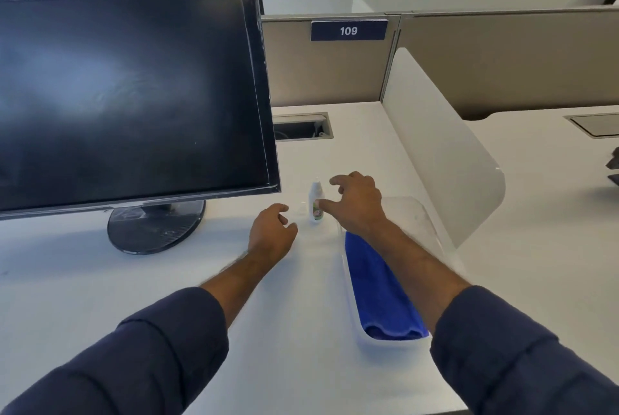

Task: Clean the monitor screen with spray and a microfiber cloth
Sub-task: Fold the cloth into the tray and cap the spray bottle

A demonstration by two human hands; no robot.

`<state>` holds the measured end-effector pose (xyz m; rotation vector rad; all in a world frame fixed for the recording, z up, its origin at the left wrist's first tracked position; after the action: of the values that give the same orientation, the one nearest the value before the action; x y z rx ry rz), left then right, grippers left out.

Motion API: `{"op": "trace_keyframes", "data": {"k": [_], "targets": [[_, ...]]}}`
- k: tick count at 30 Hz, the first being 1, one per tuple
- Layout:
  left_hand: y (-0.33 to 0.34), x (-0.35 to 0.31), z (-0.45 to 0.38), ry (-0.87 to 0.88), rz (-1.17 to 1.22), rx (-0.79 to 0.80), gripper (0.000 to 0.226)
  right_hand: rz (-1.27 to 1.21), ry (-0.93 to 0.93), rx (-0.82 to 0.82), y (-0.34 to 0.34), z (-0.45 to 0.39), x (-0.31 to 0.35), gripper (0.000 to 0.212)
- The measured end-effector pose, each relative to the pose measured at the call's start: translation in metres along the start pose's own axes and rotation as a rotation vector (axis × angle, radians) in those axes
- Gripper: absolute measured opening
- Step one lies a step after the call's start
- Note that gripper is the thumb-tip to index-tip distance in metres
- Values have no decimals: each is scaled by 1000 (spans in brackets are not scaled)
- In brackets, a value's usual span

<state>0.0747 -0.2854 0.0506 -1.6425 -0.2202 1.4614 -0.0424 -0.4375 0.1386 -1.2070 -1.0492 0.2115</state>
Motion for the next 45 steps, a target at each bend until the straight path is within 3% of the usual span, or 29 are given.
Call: {"op": "trace_keyframes", "data": {"k": [7, 13, 15, 19, 23, 30, 35, 39, 42, 45], "targets": [[19, -5, -29, 34, -19, 87, 59, 245, 66, 75, 28, -23, 3, 77], [34, -7, -46, 34, -73, 168, 60, 205, 85, 61, 37, -26, 4, 59], [35, -12, -50, 69, -72, 162, 54, 184, 77, 35, 38, -24, 4, 44], [32, -20, -54, 125, -78, 104, 13, 145, 41, -31, 33, -16, 6, 36], [31, -11, -53, 51, -30, 98, 16, 78, 32, -106, 18, -4, 9, 34], [9, -2, -17, 45, 113, 30, 21, -314, 25, -258, -17, 29, 19, 29], [-15, -3, 29, 64, 278, 76, 26, -493, -57, -338, -32, 58, 31, 16], [-46, -3, 59, 52, 424, 64, 28, -739, -46, -325, -33, 76, 27, 5], [-72, -4, 75, 24, 558, 0, 22, -923, 54, -239, -23, 87, 22, 16], [-91, -6, 87, 10, 649, -32, 16, -949, 80, -169, -15, 98, 20, 22]]}}
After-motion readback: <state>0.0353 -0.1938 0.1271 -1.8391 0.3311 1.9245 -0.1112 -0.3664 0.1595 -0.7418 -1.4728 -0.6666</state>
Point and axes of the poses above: each hand's wrist, its own z-axis away from the middle knuckle, its own y-axis out of the palm, x = y × z, the point moved 8 cm from there along -z, towards the middle knuckle
